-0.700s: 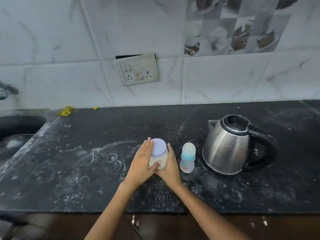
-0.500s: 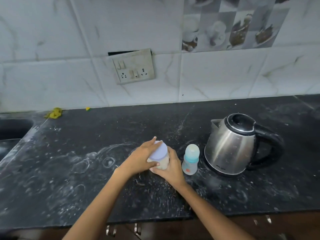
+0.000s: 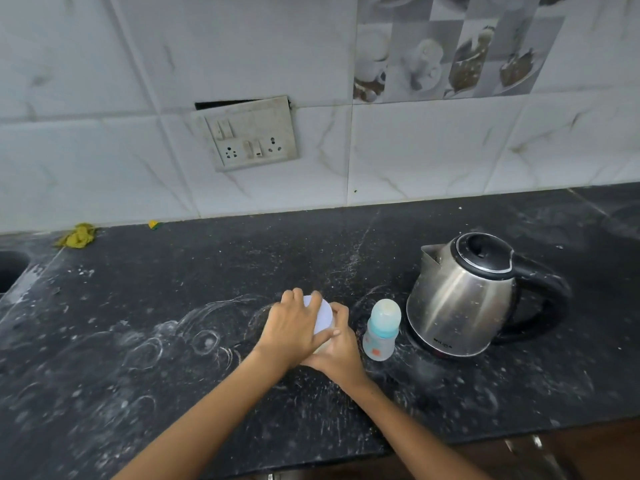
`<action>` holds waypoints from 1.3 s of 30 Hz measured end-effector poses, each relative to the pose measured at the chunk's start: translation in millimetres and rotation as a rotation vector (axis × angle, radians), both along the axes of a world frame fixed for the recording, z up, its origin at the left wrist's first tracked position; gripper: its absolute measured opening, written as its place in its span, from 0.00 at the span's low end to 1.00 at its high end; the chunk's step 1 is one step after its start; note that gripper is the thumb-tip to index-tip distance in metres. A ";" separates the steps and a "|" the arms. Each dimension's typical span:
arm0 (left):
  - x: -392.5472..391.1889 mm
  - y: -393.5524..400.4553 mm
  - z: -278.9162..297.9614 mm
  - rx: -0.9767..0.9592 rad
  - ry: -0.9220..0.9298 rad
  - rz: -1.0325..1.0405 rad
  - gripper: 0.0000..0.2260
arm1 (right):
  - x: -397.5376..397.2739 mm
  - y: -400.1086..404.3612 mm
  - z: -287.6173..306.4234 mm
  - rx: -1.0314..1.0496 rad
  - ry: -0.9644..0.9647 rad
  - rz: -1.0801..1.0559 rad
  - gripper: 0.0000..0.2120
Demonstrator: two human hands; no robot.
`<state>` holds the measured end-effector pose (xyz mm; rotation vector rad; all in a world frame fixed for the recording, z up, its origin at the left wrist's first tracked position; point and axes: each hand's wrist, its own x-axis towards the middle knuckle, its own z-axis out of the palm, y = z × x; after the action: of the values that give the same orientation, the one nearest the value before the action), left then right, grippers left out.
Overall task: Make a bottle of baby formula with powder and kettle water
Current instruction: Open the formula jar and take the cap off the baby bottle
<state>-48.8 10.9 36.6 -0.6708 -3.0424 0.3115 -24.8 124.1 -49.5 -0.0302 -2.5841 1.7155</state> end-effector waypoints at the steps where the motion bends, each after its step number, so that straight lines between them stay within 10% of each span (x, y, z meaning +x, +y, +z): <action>1: -0.8 4.1 6.7 -0.006 -0.001 0.054 0.37 | 1.2 0.4 0.3 0.009 0.005 -0.001 0.46; 8: -26.9 -9.4 37.5 0.100 -0.472 -0.202 0.42 | -0.5 7.9 1.6 0.027 0.015 0.003 0.44; 25: -2.0 7.2 23.2 0.336 -0.092 0.073 0.27 | 6.2 10.3 5.8 0.117 0.042 0.014 0.46; 35: 44.9 -46.1 24.0 1.359 -0.176 0.040 0.27 | 18.8 14.8 -2.4 0.124 0.069 0.024 0.53; 39: 96.2 -60.2 -34.1 1.473 -0.182 0.209 0.29 | 49.6 23.1 -11.8 0.194 0.130 -0.020 0.46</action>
<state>47.5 -49.2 2.6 -0.2095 -2.4218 -1.8027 24.8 147.1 -61.2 0.0586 -2.6301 1.4024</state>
